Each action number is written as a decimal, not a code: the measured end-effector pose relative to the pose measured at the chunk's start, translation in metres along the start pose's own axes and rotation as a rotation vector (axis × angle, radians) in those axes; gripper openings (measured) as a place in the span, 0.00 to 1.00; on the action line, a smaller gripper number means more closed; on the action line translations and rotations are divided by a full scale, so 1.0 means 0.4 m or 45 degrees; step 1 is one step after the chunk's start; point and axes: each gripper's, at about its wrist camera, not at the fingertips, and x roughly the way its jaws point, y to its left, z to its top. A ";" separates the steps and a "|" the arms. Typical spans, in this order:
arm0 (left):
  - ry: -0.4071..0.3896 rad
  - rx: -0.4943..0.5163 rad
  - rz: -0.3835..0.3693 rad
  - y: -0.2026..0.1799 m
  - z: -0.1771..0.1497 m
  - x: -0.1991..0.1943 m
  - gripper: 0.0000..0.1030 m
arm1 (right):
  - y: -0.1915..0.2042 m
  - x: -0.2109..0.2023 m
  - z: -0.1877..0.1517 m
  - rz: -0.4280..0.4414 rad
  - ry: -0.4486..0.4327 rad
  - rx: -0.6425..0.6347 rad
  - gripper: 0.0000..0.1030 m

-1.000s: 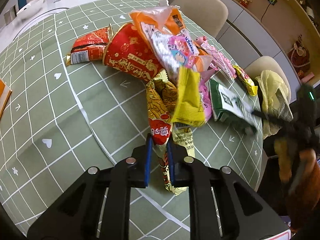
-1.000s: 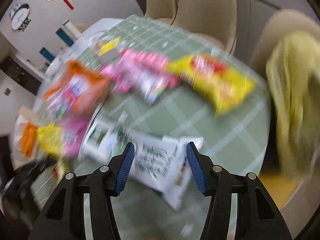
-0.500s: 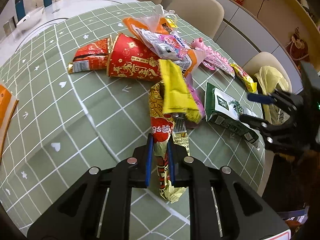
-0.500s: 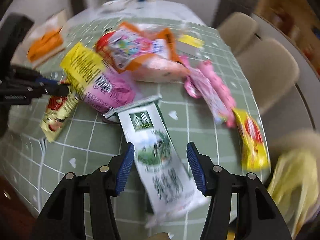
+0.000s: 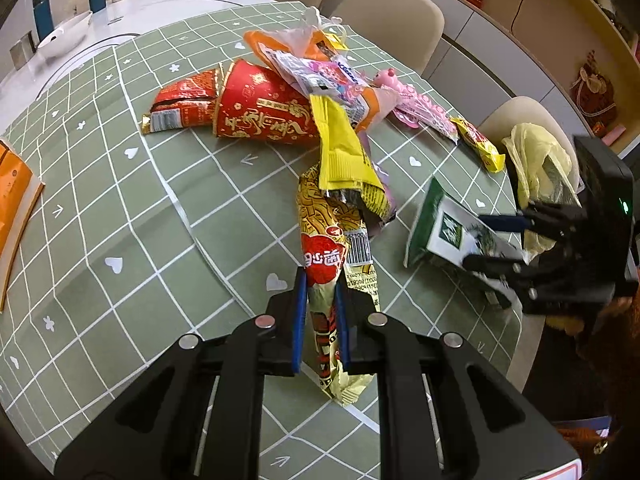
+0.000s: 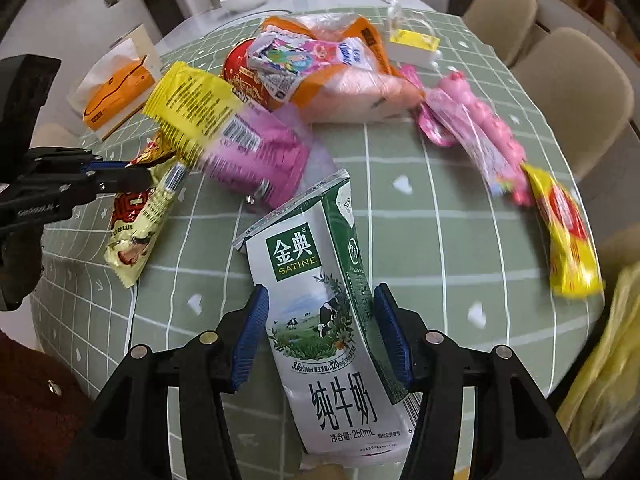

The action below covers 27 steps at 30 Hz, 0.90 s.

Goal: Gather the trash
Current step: 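Carry both items to the yellow trash bag and open both tools to drop them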

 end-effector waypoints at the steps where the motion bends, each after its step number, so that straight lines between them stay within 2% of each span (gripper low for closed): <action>1: 0.002 0.002 -0.001 -0.002 -0.001 0.002 0.12 | 0.007 -0.008 -0.017 -0.004 -0.003 -0.003 0.50; 6: 0.004 0.006 -0.020 -0.012 -0.012 0.001 0.12 | 0.047 -0.031 -0.072 0.089 -0.028 -0.062 0.50; 10: 0.022 -0.007 -0.036 -0.016 -0.029 0.002 0.12 | 0.097 -0.014 -0.091 0.019 0.005 -0.159 0.50; 13: 0.030 -0.013 -0.038 -0.018 -0.043 -0.001 0.12 | 0.107 0.009 -0.097 -0.016 0.060 -0.112 0.50; 14: 0.029 -0.013 -0.036 -0.018 -0.048 -0.004 0.12 | 0.107 0.009 -0.099 -0.041 0.047 -0.069 0.50; 19: -0.002 -0.010 -0.029 -0.033 -0.071 -0.043 0.12 | 0.098 -0.059 -0.128 -0.043 -0.112 0.127 0.46; 22: -0.053 0.008 -0.036 -0.061 -0.075 -0.080 0.12 | 0.087 -0.131 -0.166 -0.120 -0.221 0.254 0.46; 25: -0.143 0.055 -0.052 -0.114 -0.064 -0.125 0.12 | 0.069 -0.212 -0.201 -0.171 -0.361 0.347 0.45; 27: -0.224 0.109 -0.073 -0.160 -0.042 -0.160 0.12 | 0.054 -0.277 -0.226 -0.244 -0.464 0.399 0.45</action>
